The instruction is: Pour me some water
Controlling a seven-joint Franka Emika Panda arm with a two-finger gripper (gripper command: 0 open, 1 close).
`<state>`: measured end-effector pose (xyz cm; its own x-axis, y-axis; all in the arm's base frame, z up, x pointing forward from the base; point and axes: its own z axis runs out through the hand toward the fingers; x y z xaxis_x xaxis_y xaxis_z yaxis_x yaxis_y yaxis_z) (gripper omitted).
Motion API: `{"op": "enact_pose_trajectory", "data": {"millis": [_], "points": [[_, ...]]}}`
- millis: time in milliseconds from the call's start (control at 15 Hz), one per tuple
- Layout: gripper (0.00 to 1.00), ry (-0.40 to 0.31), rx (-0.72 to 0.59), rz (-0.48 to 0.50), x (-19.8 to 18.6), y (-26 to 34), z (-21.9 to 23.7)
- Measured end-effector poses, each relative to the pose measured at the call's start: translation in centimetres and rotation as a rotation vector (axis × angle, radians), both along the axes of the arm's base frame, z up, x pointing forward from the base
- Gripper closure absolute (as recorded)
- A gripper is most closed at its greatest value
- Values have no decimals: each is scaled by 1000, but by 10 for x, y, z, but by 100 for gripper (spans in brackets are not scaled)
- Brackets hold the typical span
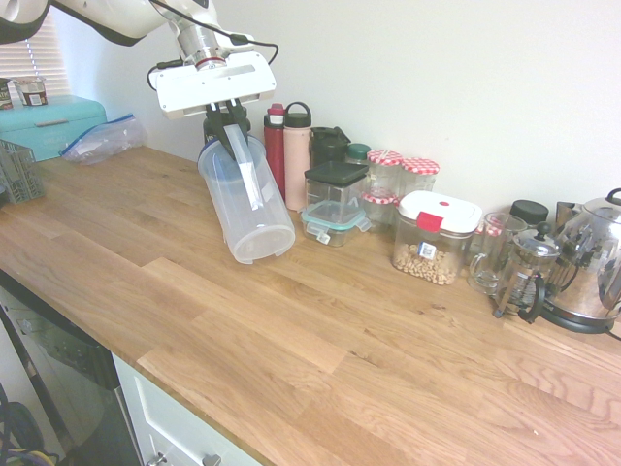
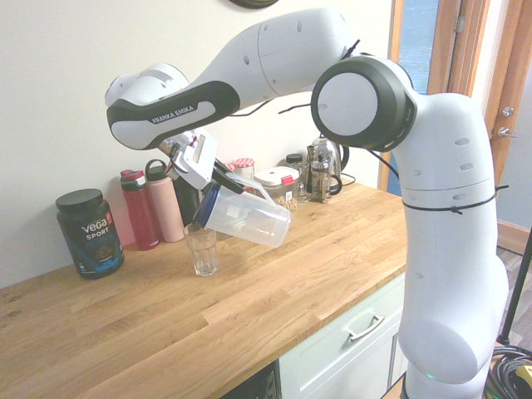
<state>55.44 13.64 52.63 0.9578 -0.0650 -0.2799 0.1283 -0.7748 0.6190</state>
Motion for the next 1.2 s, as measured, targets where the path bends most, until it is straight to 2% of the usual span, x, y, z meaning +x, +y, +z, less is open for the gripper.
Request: {"op": "enact_pose_trajectory", "data": {"millis": [400, 533, 733, 867, 1000, 1200], "points": [[100, -13, 3, 2, 2, -6, 6], [100, -90, 56, -6, -8, -15, 41], [100, -227, 182, -71, -46, -46, 102], [100, -318, 252, -136, -48, -72, 116], [100, -380, 318, -221, -49, -104, 114], [100, -464, 396, -357, -83, -155, 116]]}}
